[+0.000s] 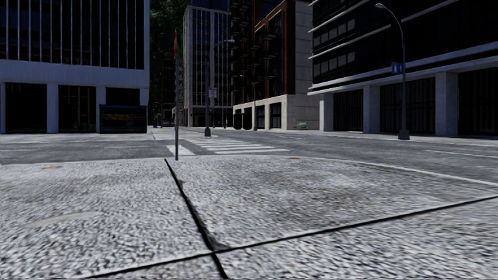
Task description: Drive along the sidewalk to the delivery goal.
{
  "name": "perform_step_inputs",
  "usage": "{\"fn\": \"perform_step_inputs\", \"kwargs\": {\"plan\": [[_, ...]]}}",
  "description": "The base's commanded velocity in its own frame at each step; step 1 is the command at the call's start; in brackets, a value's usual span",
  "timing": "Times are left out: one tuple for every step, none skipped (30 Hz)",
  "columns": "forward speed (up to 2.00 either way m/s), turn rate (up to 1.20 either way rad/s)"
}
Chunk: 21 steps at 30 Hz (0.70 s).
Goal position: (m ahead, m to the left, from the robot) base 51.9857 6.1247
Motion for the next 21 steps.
{"fn": "perform_step_inputs", "kwargs": {"plan": [[2.0,0.0],[2.0,0.0],[2.0,0.0],[2.0,0.0],[2.0,0.0],[2.0,0.0],[2.0,0.0],[2.0,0.0],[2.0,0.0],[2.0,0.0],[2.0,0.0],[2.0,0.0],[2.0,0.0],[2.0,0.0],[2.0,0.0],[2.0,0.0],[2.0,0.0],[2.0,0.0],[2.0,0.0],[2.0,0.0],[2.0,0.0]]}}
